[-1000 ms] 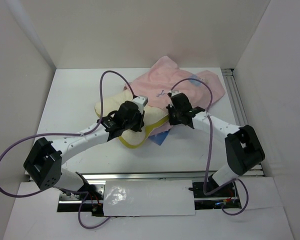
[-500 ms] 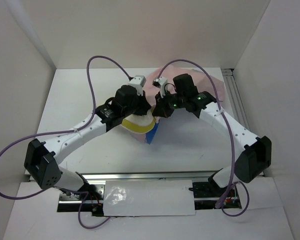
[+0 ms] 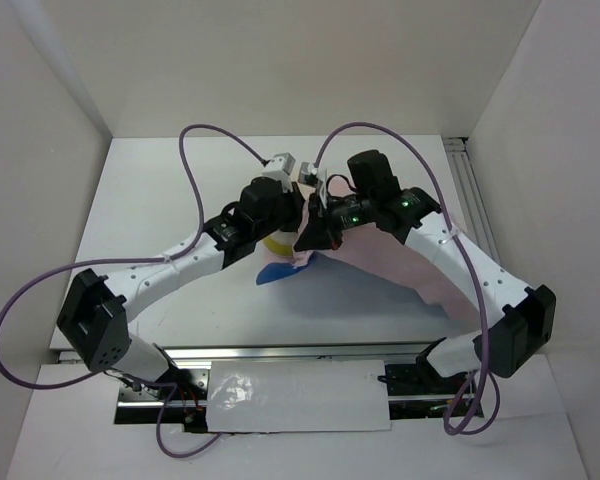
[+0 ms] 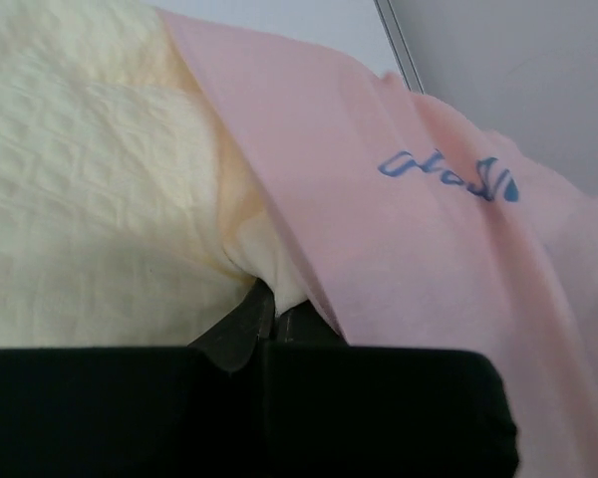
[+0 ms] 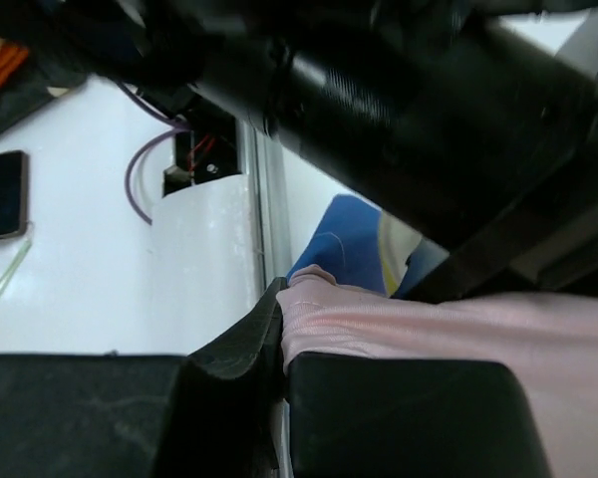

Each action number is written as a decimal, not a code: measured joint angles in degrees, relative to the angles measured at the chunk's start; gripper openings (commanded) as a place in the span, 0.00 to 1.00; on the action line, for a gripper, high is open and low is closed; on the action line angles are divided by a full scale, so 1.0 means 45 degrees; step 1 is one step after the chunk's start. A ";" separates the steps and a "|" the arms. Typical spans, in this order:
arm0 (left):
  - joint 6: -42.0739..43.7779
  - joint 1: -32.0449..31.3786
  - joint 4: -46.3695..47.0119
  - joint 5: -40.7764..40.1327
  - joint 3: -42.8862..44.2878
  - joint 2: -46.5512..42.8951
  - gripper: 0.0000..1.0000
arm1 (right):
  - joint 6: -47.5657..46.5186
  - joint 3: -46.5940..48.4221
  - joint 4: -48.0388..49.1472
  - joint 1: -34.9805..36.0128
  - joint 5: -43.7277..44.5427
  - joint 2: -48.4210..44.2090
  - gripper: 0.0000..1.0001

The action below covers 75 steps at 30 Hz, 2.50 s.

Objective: Put the pillow into the pillowcase

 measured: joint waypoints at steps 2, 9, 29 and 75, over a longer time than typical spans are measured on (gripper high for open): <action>-0.0107 -0.0117 0.0214 0.0102 -0.0389 0.0015 0.00 | 0.0117 0.0039 -0.0019 0.0024 -0.0248 0.0189 0.00; 0.0432 -0.0544 0.0107 -0.0102 -0.1205 -0.0364 0.00 | 0.0301 0.0136 -0.0199 0.0277 -0.1253 0.0709 0.74; 0.1268 -0.0568 -0.4847 -0.1870 -0.2341 -0.2657 1.00 | 0.3580 0.0257 0.0554 0.0364 0.6125 0.0053 1.00; 0.4022 0.3075 -0.2191 0.2934 0.4954 0.7446 0.00 | 0.5989 0.3143 0.0515 -0.3279 1.4222 0.7762 0.00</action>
